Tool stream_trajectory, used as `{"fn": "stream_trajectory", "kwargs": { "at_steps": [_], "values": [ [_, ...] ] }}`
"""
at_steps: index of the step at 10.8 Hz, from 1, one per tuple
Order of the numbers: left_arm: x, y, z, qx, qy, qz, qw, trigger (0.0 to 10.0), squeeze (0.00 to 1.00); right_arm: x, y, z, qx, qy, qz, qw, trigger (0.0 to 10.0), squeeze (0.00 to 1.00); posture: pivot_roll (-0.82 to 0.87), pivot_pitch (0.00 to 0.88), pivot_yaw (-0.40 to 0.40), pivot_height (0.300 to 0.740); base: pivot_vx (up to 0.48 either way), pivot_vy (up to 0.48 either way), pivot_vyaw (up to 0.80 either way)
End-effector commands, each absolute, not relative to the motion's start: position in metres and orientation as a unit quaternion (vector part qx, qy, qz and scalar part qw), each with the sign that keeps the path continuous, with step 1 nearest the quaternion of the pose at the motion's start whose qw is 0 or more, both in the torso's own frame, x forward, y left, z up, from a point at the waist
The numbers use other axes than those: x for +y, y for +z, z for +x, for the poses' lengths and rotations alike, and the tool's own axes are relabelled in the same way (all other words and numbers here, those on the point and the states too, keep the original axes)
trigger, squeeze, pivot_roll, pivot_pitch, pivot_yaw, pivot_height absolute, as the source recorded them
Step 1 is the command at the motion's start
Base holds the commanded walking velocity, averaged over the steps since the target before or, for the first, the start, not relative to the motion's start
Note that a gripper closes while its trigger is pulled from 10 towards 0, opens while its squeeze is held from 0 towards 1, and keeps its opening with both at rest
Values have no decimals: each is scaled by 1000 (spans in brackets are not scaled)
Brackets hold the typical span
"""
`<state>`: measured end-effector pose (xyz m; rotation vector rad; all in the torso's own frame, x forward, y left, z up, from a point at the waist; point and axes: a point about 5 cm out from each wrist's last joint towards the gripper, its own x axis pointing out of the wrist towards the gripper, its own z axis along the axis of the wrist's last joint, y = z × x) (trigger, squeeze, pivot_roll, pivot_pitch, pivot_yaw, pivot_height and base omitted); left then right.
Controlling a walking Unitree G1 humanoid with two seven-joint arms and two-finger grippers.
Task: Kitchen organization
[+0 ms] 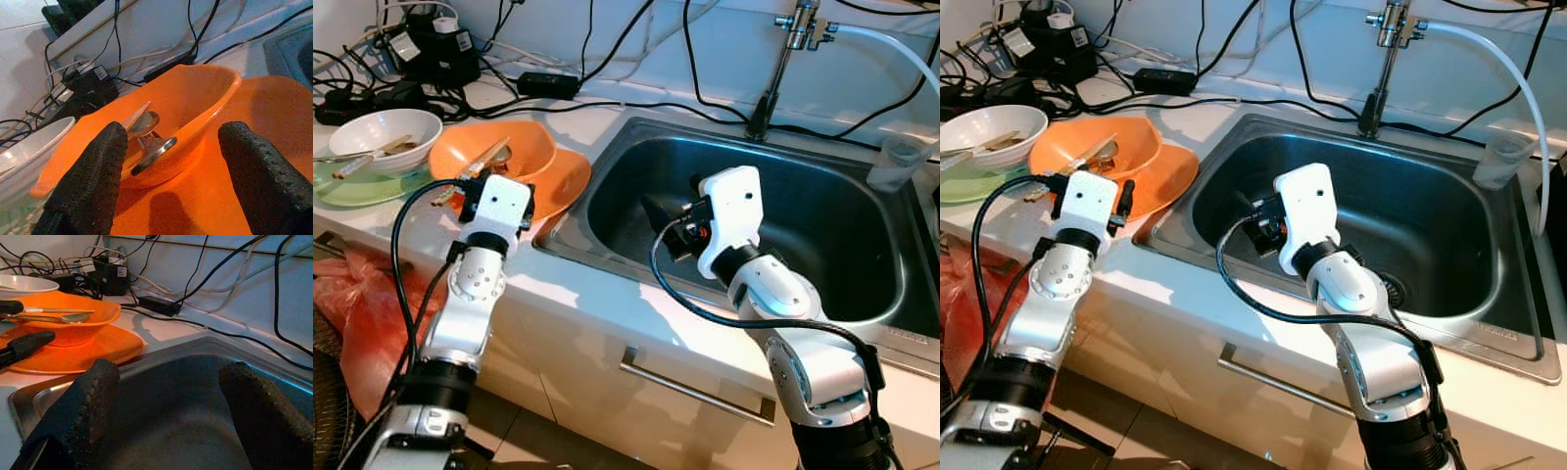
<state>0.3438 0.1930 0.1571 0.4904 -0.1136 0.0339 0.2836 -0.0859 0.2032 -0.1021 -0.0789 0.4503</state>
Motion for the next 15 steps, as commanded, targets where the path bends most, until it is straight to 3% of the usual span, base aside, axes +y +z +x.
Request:
{"fn": "stream_trajectory", "kwargs": {
  "at_steps": [1, 5, 6, 7, 9, 15],
  "values": [
    [194, 159, 347, -53, 9, 248, 967, 10000, 0, -84, 209, 282, -50, 225, -54, 972, 10000, 0, -25, 0, 2, 740, 0, 0, 0],
    [196, 167, 353, -68, -9, 257, 964, 10000, 0, -85, 208, 281, -49, 223, -54, 972, 10000, 0, -31, 0, 4, 740, 0, 0, 0],
    [196, 166, 354, -69, -14, 254, 965, 9020, 0, -84, 208, 281, -49, 224, -53, 972, 10000, 0, -30, 0, 4, 740, 0, 0, 0],
    [195, 166, 354, -72, -19, 247, 966, 3451, 0, -84, 208, 281, -49, 224, -53, 972, 10000, 0, -30, 0, 4, 740, 0, 0, 0],
    [195, 166, 354, -73, -22, 242, 967, 0, 0, -84, 208, 281, -49, 224, -54, 972, 10000, 0, -30, 0, 4, 740, 0, 0, 0],
    [193, 166, 354, -76, -29, 234, 969, 0, 0, -84, 208, 281, -50, 224, -55, 972, 10000, 0, -29, 0, 4, 740, 0, 0, 0]
  ]
}}
